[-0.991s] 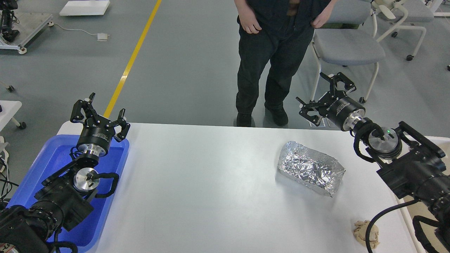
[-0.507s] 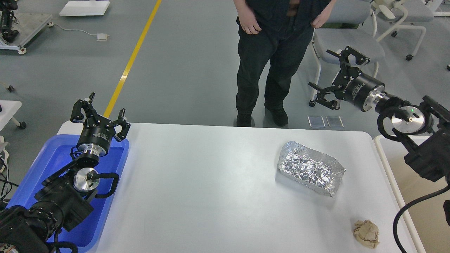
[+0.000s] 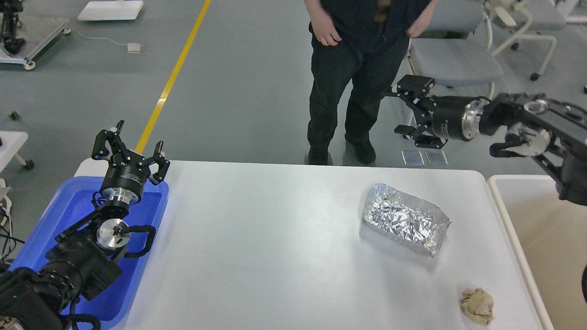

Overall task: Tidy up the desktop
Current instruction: 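Lower the right gripper to the foil package's side and reach in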

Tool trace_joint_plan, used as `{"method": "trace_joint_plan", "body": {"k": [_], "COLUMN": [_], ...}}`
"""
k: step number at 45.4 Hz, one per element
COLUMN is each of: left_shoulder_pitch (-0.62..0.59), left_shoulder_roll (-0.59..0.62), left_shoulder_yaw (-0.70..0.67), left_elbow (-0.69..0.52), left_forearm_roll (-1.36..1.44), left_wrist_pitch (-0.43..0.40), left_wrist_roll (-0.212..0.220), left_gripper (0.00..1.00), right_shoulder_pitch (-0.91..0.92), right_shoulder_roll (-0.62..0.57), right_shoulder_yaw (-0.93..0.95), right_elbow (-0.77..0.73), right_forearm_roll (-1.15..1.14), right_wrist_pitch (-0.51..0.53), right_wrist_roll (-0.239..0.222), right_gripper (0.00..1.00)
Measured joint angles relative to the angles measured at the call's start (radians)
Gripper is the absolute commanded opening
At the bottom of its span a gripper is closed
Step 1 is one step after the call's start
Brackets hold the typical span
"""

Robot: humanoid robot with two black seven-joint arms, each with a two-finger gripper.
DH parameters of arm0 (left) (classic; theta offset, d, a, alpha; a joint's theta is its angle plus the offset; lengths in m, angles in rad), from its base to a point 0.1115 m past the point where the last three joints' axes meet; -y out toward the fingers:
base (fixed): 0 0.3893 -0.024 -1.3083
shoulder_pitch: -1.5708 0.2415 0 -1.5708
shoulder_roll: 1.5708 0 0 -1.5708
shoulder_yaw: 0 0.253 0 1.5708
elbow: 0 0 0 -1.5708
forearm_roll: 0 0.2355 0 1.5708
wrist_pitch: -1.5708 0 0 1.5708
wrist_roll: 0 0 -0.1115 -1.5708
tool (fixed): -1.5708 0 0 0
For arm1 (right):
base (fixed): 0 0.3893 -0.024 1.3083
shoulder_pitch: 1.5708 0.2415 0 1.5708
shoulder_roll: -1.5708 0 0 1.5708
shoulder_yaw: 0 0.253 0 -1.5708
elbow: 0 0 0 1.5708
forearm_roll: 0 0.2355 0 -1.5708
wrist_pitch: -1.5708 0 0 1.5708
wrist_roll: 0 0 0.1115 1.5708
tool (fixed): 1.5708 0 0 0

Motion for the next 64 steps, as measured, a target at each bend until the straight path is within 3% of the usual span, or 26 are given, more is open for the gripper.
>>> {"method": "trace_joint_plan", "body": {"k": [15, 32, 64], "left_shoulder_pitch": [0.000, 0.000, 0.001], "left_shoulder_roll": [0.000, 0.000, 0.000], "left_shoulder_yaw": [0.001, 0.002, 0.002], "left_elbow": [0.000, 0.000, 0.000], "left_forearm_roll": [0.000, 0.000, 0.000], "left_wrist_pitch": [-0.001, -0.001, -0.002], "left_wrist_roll": [0.000, 0.000, 0.000], "left_gripper": [1.00, 1.00, 1.00], "right_shoulder_pitch": [0.117, 0.123, -0.033], "right_shoulder_roll": [-0.019, -0.004, 0.068], "right_shoulder_yaw": [-0.416, -0.711, -0.778], "right_elbow": [0.030, 0.031, -0.101], "right_forearm_roll": [-0.135, -0.377, -0.441], "right_wrist_pitch": [-0.020, -0.136, -0.257], "right_wrist_roll": [0.072, 0.134, 0.140], "right_gripper": [1.00, 1.00, 1.00]}}
